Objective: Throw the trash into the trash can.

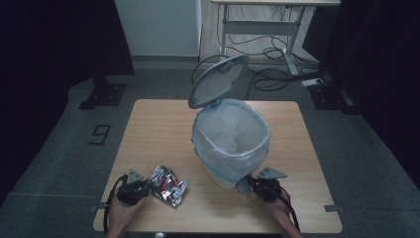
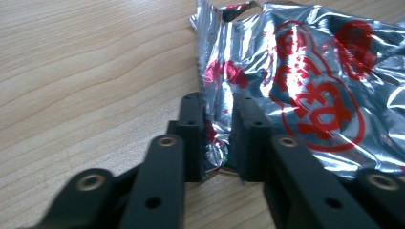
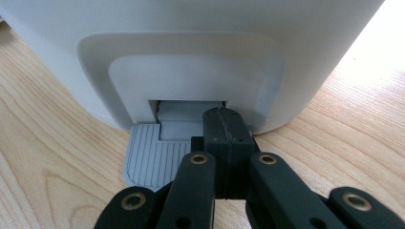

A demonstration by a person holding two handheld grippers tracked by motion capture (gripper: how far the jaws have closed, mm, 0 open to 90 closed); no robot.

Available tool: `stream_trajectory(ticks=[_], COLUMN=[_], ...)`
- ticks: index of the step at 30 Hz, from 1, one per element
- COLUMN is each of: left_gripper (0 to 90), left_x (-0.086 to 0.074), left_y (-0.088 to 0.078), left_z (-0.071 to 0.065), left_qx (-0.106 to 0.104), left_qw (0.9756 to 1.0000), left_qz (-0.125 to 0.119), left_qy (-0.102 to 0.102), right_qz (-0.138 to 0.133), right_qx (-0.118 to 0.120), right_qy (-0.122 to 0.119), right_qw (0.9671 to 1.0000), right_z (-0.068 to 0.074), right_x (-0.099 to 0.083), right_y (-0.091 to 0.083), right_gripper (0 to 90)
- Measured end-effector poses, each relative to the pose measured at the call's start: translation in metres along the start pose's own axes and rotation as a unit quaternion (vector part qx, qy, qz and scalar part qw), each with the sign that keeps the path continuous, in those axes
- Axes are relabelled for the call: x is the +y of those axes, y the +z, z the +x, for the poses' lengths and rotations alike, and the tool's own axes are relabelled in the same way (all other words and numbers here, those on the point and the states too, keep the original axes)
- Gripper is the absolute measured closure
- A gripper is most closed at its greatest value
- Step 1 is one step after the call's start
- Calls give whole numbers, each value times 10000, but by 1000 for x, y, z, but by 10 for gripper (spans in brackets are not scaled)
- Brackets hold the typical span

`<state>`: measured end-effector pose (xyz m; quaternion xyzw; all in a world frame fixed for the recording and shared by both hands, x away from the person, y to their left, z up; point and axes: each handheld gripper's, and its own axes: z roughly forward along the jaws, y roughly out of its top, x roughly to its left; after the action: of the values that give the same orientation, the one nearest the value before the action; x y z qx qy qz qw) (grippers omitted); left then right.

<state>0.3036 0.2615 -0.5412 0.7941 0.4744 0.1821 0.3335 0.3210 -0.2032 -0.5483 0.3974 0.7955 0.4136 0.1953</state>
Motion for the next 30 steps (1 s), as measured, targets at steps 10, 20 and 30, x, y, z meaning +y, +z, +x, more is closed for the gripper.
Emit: stream_trajectory(ticks=[10, 20, 30], left_gripper=[899, 900, 900], left_x=[-1, 0, 2], left_y=[-7, -20, -35], left_z=[6, 10, 9], left_qx=[-373, -682, -929], left_qw=[9989, 9960, 9913], left_qz=[-200, -450, -816], left_qy=[-216, -364, -455], right_qz=[6, 7, 5], right_qx=[18, 21, 22], right_qy=[1, 2, 15], right_qw=[10000, 10000, 10000], right_z=[0, -1, -1], right_x=[0, 0, 0], right_y=[0, 0, 0], right_gripper=[900, 900, 900])
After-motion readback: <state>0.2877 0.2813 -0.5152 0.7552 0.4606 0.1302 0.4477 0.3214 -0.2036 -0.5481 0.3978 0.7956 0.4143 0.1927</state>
